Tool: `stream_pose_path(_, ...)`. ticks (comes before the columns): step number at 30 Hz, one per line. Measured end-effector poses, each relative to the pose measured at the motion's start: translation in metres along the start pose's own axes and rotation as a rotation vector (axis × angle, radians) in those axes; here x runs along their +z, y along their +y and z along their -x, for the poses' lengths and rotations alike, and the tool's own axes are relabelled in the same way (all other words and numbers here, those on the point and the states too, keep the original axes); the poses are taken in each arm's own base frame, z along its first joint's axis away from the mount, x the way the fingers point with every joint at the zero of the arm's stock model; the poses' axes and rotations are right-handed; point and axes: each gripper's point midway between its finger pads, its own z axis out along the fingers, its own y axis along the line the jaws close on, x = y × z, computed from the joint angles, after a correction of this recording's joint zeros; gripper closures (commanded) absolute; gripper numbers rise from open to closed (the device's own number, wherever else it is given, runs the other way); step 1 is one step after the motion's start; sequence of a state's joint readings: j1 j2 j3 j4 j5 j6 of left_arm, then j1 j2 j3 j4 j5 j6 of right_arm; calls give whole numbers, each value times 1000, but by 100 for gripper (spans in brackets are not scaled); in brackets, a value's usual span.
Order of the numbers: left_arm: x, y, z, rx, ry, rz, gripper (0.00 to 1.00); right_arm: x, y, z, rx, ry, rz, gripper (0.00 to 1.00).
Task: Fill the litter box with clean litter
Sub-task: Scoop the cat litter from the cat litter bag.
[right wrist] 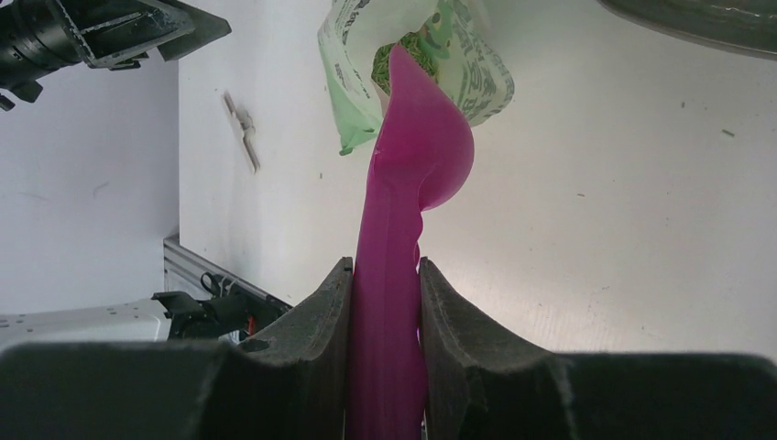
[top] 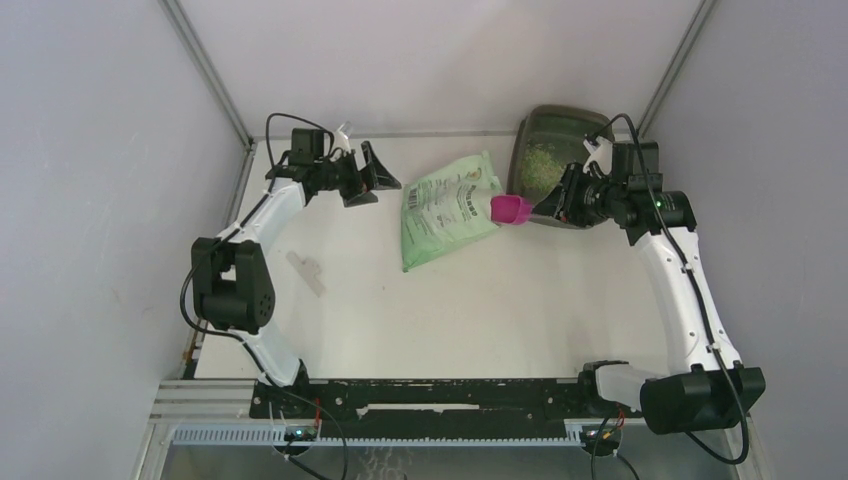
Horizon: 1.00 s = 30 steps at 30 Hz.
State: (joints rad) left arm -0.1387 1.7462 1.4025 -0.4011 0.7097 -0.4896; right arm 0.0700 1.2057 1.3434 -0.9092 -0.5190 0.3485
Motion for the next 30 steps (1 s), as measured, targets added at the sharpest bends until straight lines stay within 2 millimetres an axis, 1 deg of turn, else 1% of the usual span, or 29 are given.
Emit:
stream_pose_path(4,0,-1,1,5,-6,-3,0,2,1,0,2,10,9,100)
stream_pose_path(6,0,-1,2,8,-8,-4,2,10,-2,2,9,20,16,100)
stream_pose_path(8,1,1,0,8,-9,-3,9,22,-8,7,25,37,22,100)
stream_pose_path(12,3,7,-4,-9,-6,15,21,52,-27,13,73,85,25,100)
stream_pose_path(15,4,8,-2,-11,-14,16,33,75,-40,11,116,127,24,100)
stream_pose_path(17,5,8,1,-14,-23,13,40,83,-43,9,133,144,25,100)
stream_pose_path(19,9,10,2,-21,-24,13,46,89,-42,9,138,153,35,100)
stream_pose_path(22,19,22,0,-39,-12,27,53,99,-39,7,143,187,34,100)
stream_pose_path(25,31,40,-6,-70,13,60,59,116,-37,7,134,227,11,100)
stream_pose_path(27,36,51,-11,-88,29,87,62,126,-36,2,123,257,-10,100)
stream_pose_path(30,39,61,-16,-108,42,122,65,133,-37,-11,114,299,-51,100)
